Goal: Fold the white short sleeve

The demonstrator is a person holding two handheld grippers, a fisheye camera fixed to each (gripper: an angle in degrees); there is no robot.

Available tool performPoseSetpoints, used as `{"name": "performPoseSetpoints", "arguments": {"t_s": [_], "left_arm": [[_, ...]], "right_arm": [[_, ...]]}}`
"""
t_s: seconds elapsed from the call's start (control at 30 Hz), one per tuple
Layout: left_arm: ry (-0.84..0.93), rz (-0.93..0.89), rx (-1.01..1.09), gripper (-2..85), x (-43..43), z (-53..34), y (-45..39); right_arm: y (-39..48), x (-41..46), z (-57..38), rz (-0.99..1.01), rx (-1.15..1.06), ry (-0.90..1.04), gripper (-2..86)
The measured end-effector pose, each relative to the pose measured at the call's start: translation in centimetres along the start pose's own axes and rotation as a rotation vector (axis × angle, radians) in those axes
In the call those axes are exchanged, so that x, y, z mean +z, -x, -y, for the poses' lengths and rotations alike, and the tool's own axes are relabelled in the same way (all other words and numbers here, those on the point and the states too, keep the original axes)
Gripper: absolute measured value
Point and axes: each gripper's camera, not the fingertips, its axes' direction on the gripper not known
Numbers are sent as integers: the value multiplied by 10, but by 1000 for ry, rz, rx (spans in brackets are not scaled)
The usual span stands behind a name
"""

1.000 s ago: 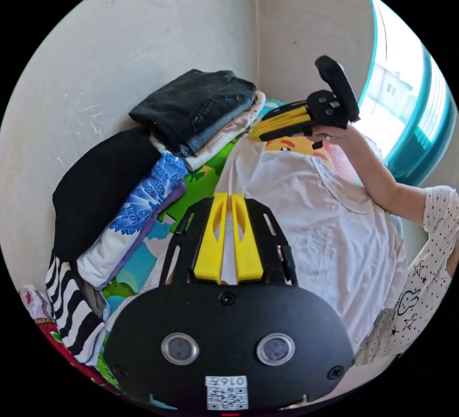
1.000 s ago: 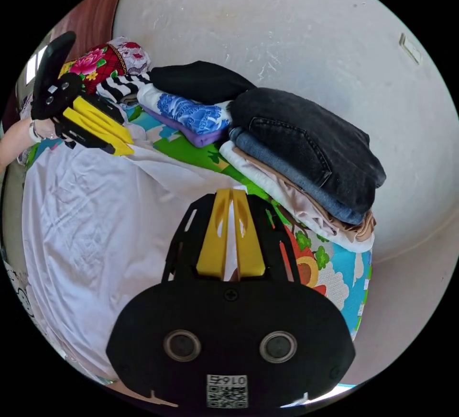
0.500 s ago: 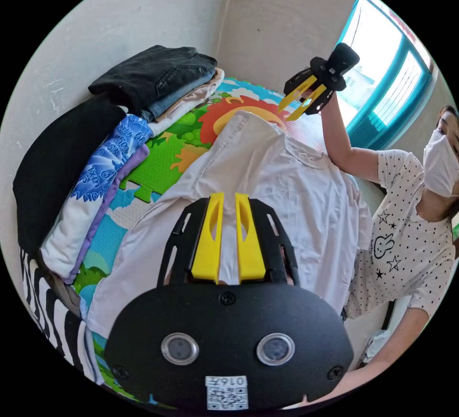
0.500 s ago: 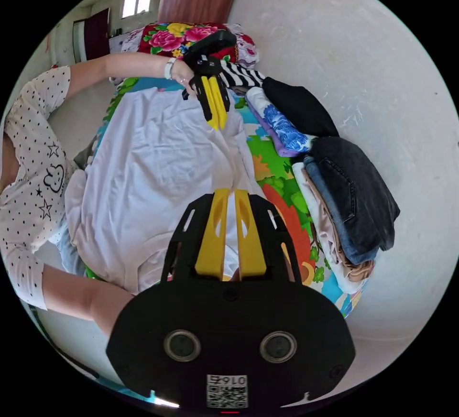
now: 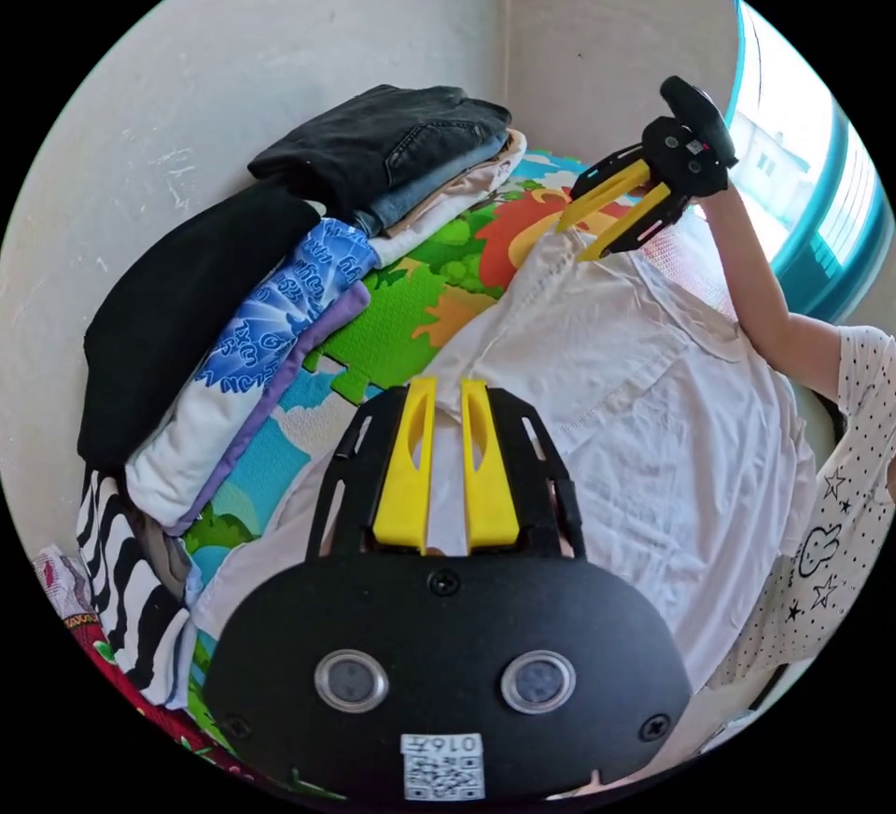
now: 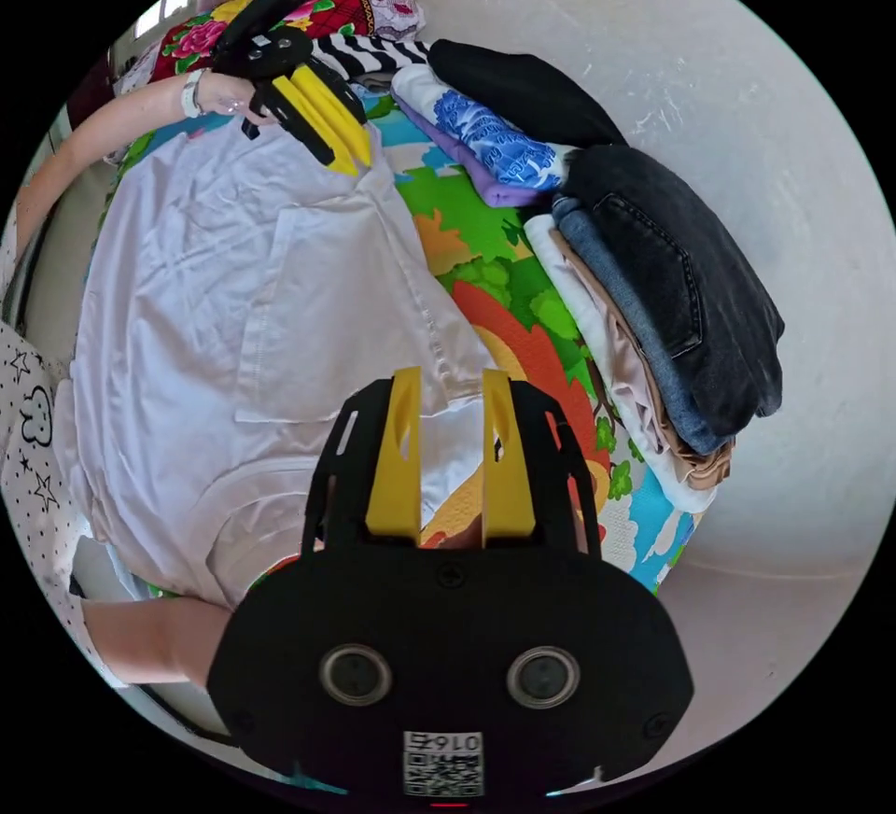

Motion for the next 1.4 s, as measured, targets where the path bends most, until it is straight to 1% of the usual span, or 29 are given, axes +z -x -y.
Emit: {"name": "performPoseSetpoints", "arguments": {"t_s": [0.1,0.27,0.37,0.43,0.53,0.6,0.67,0.8,0.9,0.97,1.03,1.07,1.1,1.17,1.23,1.3,1.37,1.4], "left_arm": [[84,31,27,26,18,2,-11],[36,86,54,-5,5,1,-25],[-5,92,10,-8,-11,2,-21],[-50,85,-61,-9,-21,3,-12],[-61,74,-139,-10,-19,4,-4],[-47,131,-175,-10,-13,5,-3],[-27,174,-200,-9,-4,4,-2],[-30,118,-225,-8,9,-3,-6],[-46,36,-162,-1,9,-9,-18],[-33,17,-122,18,11,-12,-28],[11,84,-91,34,17,-14,-42],[23,112,-92,28,18,-14,-45],[35,152,-105,16,21,-15,-49],[24,173,-144,5,22,-18,-53],[18,177,-168,-2,22,-22,-58],[18,180,-163,-5,21,-27,-62],[22,180,-163,-6,18,-32,-67],[25,177,-174,-6,16,-36,-70]], "right_arm": [[8,4,5,-15,-29,39,82],[12,-27,-2,-63,-1,-2,43],[10,-55,-14,-80,58,-79,35],[6,-71,-21,-94,123,-131,32],[-1,-86,-29,-108,226,-190,29],[-3,-85,-29,-141,288,-171,27],[2,-81,-27,-201,303,-145,27],[15,-68,-26,-309,316,-75,29],[22,-68,-33,-331,313,-31,32],[25,-76,-40,-394,343,-31,31],[29,-85,-46,-380,345,-37,22],[31,-91,-51,-392,365,-51,15],[34,-97,-57,-441,379,-37,8],[38,-110,-66,-487,362,10,2],[41,-131,-78,-444,363,-21,-1],[44,-157,-94,-285,361,-97,-3],[48,-164,-102,-158,338,-104,-4],[51,-162,-107,-111,329,-74,-4]]}}
